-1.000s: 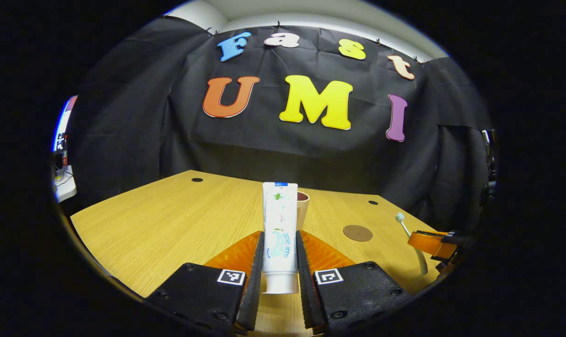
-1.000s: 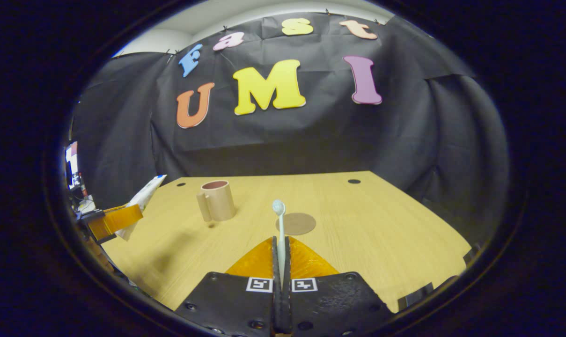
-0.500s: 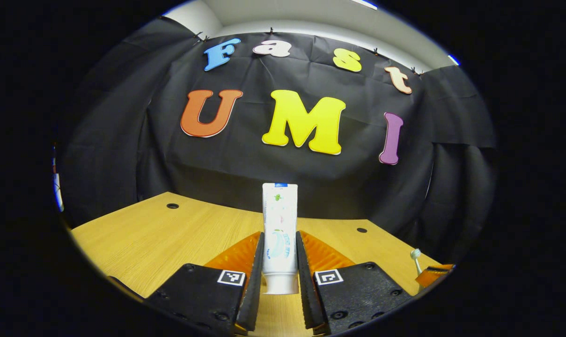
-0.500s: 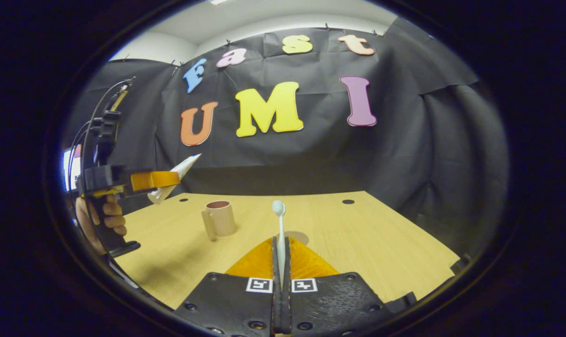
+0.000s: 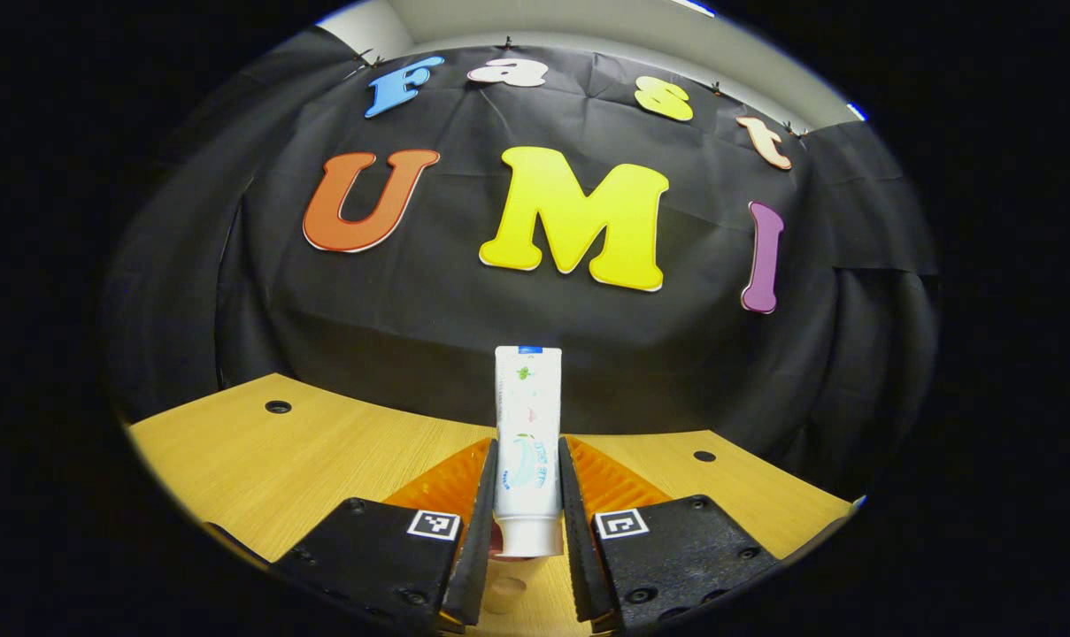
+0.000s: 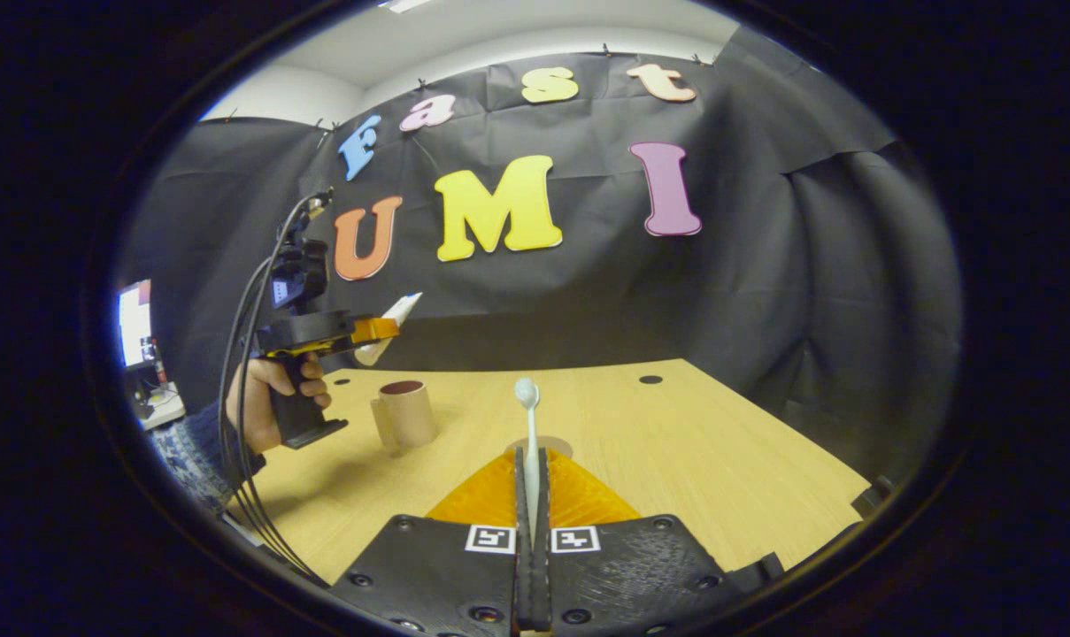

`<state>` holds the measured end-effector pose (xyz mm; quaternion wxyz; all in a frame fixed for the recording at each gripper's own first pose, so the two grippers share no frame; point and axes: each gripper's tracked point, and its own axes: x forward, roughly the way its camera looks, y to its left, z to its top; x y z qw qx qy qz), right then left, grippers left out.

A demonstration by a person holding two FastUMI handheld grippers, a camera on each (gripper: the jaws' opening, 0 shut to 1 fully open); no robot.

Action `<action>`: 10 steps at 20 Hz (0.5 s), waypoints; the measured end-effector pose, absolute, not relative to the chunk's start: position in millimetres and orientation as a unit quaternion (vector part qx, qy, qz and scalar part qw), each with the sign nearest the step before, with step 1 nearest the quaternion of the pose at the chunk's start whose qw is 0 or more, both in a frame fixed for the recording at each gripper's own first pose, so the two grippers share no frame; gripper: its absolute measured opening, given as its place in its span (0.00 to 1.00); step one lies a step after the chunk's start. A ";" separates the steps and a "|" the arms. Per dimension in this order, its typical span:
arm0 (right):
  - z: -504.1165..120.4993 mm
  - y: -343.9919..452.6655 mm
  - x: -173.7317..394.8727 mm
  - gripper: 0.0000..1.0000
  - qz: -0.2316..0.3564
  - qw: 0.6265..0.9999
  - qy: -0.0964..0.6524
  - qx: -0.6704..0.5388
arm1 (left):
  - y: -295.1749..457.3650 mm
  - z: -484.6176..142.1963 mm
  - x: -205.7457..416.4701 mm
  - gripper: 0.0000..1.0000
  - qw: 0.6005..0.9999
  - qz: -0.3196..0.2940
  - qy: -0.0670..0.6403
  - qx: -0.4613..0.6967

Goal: Put the toothbrush and toothpaste on the desktop into the cup, then pick up the cup and place it on the coaster on the desktop.

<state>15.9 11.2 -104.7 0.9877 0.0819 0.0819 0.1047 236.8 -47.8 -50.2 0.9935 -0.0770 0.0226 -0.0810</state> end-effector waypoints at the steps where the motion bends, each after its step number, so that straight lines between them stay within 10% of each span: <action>1: -106.7 9.8 15.6 0.00 0.104 0.988 0.083 0.080 | -48.2 -56.5 240.8 0.41 0.993 -0.083 0.028 -0.081; 10: -124.8 3.4 21.3 0.00 0.103 0.985 0.103 0.091 | -50.7 -63.3 247.5 0.44 0.995 -0.078 0.031 -0.061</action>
